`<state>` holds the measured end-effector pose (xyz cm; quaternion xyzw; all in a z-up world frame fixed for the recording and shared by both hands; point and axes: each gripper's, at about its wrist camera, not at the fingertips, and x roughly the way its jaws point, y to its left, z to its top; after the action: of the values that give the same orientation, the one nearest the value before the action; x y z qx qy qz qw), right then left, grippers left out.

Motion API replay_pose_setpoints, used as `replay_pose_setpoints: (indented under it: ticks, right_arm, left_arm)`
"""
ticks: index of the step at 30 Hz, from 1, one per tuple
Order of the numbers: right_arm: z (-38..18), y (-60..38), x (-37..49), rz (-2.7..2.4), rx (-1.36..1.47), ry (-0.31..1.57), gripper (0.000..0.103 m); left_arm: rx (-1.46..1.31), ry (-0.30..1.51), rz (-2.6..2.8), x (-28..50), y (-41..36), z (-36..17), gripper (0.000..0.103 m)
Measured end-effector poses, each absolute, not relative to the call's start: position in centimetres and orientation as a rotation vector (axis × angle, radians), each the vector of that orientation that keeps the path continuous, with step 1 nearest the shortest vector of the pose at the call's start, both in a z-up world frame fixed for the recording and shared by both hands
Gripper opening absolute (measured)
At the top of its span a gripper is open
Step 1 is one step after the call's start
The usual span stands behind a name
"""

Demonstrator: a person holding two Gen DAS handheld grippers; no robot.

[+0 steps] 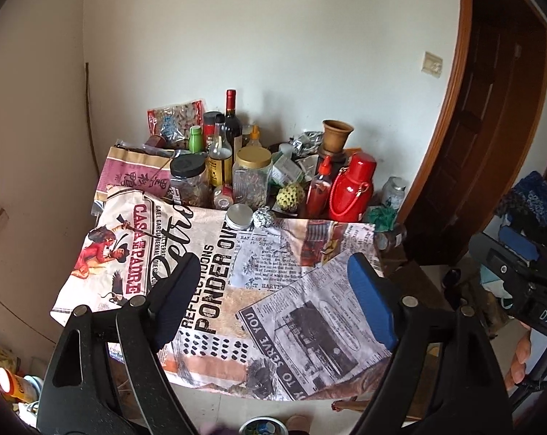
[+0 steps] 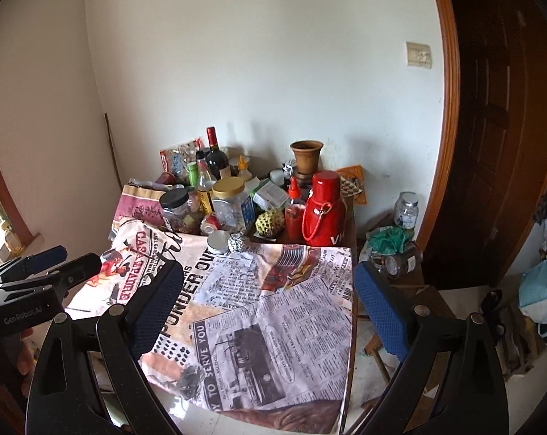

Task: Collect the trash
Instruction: 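Approach silver jar lid with left gripper while right gripper approaches foil ball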

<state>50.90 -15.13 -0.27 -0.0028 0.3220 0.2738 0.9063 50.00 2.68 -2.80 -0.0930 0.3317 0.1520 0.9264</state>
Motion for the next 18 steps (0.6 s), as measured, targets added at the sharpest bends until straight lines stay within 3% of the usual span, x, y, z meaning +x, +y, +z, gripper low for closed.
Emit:
replay_pose_setpoints:
  ticks: [7, 18]
  right_arm:
    - [-2.2, -11.6, 55.0, 0.569, 0.014, 0.721, 0.094]
    - [-5.6, -1.5, 62.7, 0.565, 0.038, 0.832, 0.094]
  left_arm:
    - [-0.181, 0.710, 0.306, 53.3, 5.7, -4.0, 0.083]
    - [-0.226, 0.761, 0.255, 60.6, 16.8, -6.8, 0.083]
